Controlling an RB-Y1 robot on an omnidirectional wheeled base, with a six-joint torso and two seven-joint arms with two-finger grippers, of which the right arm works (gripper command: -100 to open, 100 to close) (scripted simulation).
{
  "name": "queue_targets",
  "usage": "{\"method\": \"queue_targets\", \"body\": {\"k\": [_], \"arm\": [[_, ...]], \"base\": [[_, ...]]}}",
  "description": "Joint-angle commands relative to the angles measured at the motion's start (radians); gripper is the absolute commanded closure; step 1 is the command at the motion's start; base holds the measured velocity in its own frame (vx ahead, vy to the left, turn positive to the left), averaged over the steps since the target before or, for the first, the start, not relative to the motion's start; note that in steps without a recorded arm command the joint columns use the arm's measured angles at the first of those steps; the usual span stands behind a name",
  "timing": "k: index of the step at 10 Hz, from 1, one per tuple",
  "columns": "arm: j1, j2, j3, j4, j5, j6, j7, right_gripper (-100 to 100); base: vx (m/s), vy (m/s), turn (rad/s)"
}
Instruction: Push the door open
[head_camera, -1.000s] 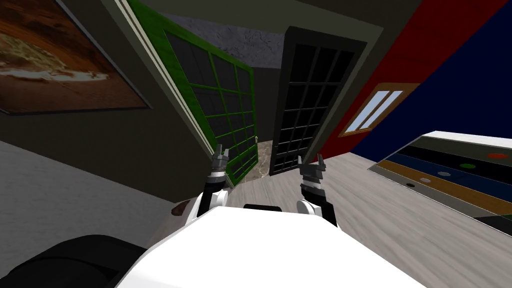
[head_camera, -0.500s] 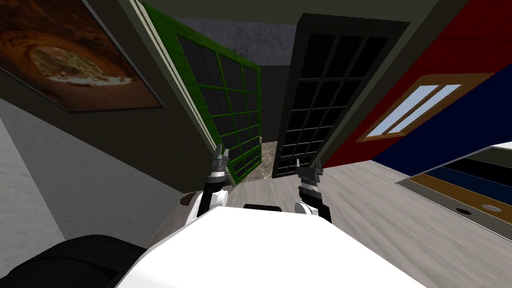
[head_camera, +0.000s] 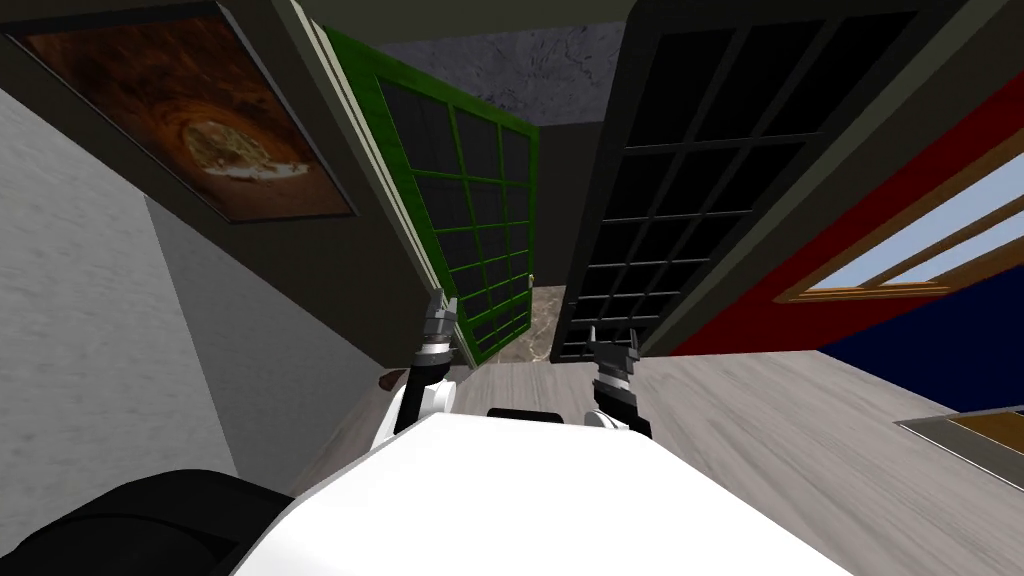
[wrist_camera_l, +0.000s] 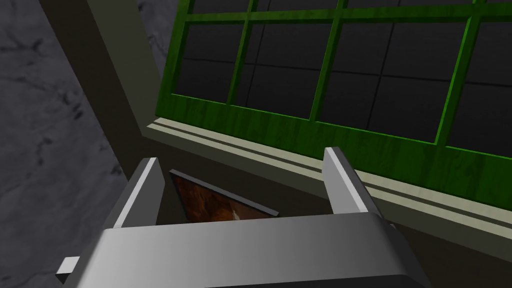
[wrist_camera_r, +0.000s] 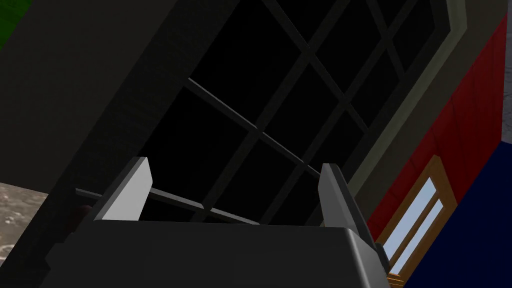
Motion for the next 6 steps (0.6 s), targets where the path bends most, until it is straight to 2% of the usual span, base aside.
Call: {"method": "queue_targets", "body": {"k": [1, 6], "arm": [[0.003, -0.005, 0.012, 0.033, -0.029, -0.03, -0.029, -100], [0.004, -0.011, 0.049, 0.135, -0.115, -0.114, -0.106, -100]], "base": [[0.043, -0.091, 0.2], [0.039, -0.082, 0.208]]}}
